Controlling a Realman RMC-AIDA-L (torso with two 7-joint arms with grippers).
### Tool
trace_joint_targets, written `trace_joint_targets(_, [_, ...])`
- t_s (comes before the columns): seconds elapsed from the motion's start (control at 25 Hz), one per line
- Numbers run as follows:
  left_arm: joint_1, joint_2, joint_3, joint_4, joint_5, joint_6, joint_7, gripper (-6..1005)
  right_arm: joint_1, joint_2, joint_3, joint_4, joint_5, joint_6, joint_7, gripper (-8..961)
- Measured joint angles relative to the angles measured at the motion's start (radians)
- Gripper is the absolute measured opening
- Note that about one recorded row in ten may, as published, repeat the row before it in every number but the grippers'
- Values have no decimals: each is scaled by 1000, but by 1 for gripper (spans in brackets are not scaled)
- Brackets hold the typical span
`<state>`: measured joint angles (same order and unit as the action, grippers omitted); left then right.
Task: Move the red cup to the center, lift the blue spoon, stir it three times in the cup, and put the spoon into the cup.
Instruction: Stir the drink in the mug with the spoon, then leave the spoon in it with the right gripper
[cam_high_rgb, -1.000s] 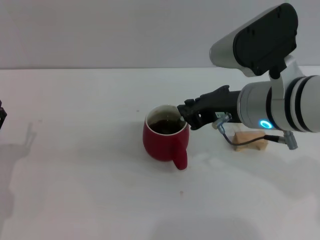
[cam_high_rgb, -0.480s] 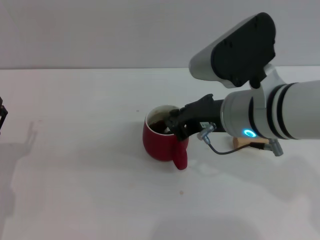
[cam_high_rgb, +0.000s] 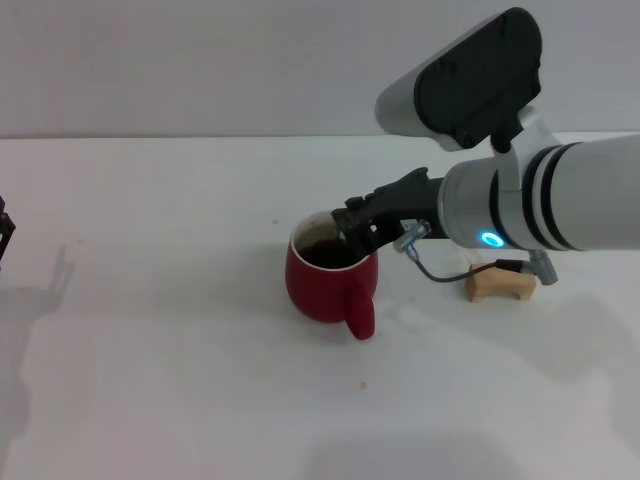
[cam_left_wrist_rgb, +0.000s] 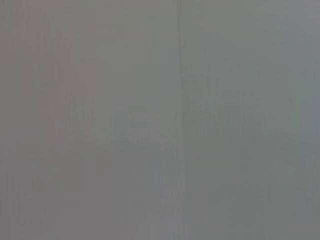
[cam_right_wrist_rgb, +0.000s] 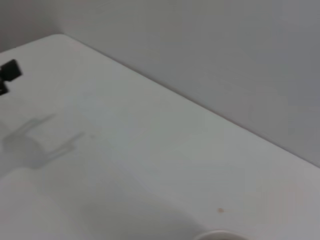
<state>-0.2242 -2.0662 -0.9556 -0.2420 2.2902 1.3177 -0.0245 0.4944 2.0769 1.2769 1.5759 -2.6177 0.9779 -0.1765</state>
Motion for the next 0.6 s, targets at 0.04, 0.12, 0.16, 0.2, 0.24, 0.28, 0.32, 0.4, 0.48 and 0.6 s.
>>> trace_joint_targets(0.04, [0,0,0,0,0,0,0,846,0,-1,13,-7,-4,-2,-2,123])
trace_joint_targets(0.12, [0,0,0,1,0,0,0,846,-1,-2,19,-9,-5,-3,-4,123])
trace_joint_targets(0.16, [0,0,0,1,0,0,0,846,-2,-3,24,-11,-6,-3,-4,123])
trace_joint_targets(0.2, [0,0,0,1,0,0,0,846,-5,-3,28,-12,-7,-3,-5,123])
trace_joint_targets(0.24, [-1,0,0,2,0,0,0,846,-12,-4,34,-10,-12,-1,-7,123])
trace_joint_targets(0.28, [-1,0,0,2,0,0,0,846,-16,-4,35,-7,-14,0,-7,123])
trace_joint_targets(0.32, [-3,0,0,3,0,-1,0,846,-21,-4,35,-3,-16,4,-7,122])
trace_joint_targets(0.4, [-4,0,0,3,0,-2,1,846,-26,-4,35,2,-18,7,-7,122])
trace_joint_targets(0.48, [-4,0,0,3,0,-2,1,846,-37,-4,31,14,-18,14,-7,122])
trace_joint_targets(0.6, [-4,0,0,-1,0,-4,1,846,-54,-3,17,36,-16,26,-8,122])
